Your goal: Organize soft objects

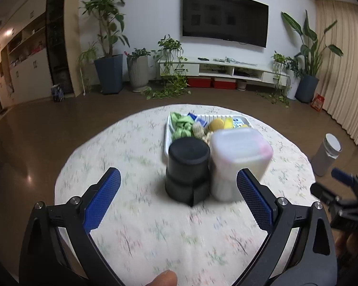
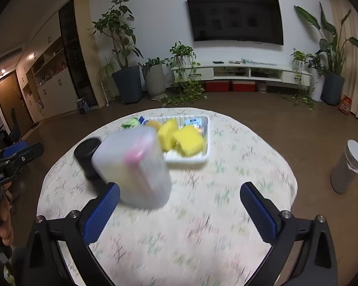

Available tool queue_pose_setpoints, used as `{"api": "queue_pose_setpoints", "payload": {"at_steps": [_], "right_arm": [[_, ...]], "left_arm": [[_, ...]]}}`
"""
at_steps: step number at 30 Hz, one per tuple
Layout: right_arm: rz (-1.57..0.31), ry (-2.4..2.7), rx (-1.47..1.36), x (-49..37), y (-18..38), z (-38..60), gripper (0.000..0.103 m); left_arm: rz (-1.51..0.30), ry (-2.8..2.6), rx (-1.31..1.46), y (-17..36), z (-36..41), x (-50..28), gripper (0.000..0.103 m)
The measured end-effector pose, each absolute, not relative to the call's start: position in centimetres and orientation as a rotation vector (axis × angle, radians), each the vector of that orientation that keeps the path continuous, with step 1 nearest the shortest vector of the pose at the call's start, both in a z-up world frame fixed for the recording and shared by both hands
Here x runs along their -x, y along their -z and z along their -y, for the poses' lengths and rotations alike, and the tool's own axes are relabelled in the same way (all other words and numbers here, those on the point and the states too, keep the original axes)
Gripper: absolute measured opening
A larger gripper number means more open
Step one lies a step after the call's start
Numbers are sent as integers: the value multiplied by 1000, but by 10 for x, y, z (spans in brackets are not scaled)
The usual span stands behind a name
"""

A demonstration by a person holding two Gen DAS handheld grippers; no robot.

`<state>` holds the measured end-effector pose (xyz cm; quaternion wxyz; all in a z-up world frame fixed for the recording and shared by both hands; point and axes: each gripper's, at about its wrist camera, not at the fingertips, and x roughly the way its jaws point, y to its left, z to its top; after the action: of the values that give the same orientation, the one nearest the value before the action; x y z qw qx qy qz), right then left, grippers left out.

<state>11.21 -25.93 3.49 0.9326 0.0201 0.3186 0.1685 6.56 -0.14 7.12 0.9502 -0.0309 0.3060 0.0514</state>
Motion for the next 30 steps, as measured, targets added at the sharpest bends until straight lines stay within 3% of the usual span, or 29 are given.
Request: {"api": "queue_pose_setpoints", "payload": {"at_steps": [11,30], "right_arm": [[-600,-249,-73,-28,-22,251,103],[-613,-247,-21,-6,-17,235,103]], "left_arm": [[-614,-148,76,-55,19,-14,99],[-647,-165,64,-38,28,1,99]]}}
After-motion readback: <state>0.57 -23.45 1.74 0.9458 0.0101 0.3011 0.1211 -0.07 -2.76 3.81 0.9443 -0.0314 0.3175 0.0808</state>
